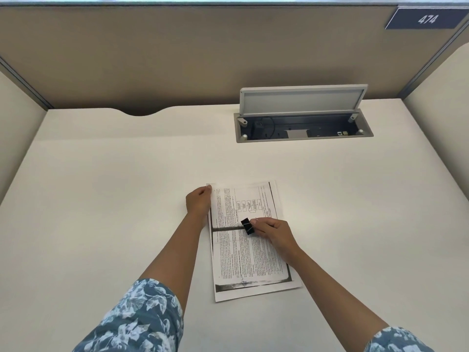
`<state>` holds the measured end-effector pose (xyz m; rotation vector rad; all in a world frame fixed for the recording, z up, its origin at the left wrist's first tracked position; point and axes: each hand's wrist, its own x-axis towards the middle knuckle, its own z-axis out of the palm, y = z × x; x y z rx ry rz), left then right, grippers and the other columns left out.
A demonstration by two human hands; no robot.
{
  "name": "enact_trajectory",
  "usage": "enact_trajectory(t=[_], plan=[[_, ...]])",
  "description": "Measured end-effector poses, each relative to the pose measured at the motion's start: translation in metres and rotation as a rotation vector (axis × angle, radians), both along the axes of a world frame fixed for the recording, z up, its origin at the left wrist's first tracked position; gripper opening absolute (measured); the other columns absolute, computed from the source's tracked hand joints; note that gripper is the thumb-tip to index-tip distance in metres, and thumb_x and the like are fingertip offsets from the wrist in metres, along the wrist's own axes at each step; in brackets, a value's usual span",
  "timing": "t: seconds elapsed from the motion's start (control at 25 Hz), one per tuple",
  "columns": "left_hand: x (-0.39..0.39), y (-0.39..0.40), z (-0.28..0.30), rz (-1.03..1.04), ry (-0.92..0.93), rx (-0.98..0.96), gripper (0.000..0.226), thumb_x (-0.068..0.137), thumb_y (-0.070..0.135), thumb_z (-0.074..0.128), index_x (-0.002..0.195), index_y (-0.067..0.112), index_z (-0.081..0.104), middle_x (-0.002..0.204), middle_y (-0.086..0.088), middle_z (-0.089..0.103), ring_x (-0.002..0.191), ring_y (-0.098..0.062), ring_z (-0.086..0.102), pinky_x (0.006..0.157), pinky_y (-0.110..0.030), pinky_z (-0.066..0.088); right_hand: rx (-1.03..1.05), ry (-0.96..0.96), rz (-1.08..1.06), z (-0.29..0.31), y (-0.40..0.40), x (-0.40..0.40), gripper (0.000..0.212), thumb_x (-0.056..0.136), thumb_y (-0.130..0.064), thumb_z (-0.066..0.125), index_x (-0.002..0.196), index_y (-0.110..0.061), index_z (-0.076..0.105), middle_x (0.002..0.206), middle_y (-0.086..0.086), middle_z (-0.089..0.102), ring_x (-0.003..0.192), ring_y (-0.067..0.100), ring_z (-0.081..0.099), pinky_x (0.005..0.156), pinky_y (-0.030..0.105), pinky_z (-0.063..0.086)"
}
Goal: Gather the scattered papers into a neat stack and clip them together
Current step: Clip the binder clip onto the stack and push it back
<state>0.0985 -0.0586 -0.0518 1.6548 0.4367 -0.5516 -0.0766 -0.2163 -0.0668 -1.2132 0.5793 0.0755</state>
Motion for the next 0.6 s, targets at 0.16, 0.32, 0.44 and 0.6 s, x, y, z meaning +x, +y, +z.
enact_trajectory(t=[0.16,0.32,0.44,0.6], plan=[[-0.002,0.001,-0.001,0.040,-0.004,-0.043,0.013,0.099,0.016,0.061,0.092,0.010,0.070,0.099,-0.007,0.065,0.092,-0.021,0.057,0.092,-0.034,0.049,0.080,0.027,0.003,0.002,-0.003,0.005,0.027,0.086,-0.016,0.075,0.104,0.004,0.075,0.109,0.024,0.073,0.107,0.036,0.069,0.096,0.038,0.056],[-0.003,0.002,-0.003,0.039,-0.017,-0.055,0.014,0.100,0.016,0.061,0.089,0.012,0.068,0.096,-0.006,0.061,0.090,-0.020,0.054,0.090,-0.038,0.051,0.019,0.155,-0.004,0.011,-0.007,0.015,0.029,0.080,-0.012,0.081,0.096,0.010,0.071,0.104,0.023,0.074,0.101,0.035,0.072,0.094,0.043,0.057],[-0.003,0.003,-0.004,0.037,-0.027,-0.055,0.022,0.099,0.016,0.061,0.079,0.015,0.066,0.093,-0.005,0.059,0.087,-0.019,0.051,0.082,-0.032,0.044,-0.085,0.187,0.038,0.022,-0.007,0.018,0.049,0.070,-0.028,0.089,0.101,0.003,0.067,0.102,0.015,0.074,0.100,0.030,0.072,0.089,0.042,0.060],[-0.004,0.003,-0.003,0.034,-0.036,-0.070,0.028,0.100,0.015,0.061,0.073,0.022,0.067,0.094,-0.004,0.062,0.088,-0.019,0.053,0.083,-0.031,0.044,-0.341,0.235,0.140,0.030,-0.009,0.022,0.045,0.068,-0.027,0.091,0.104,-0.014,0.067,0.095,0.005,0.073,0.088,0.019,0.074,0.074,0.028,0.062]])
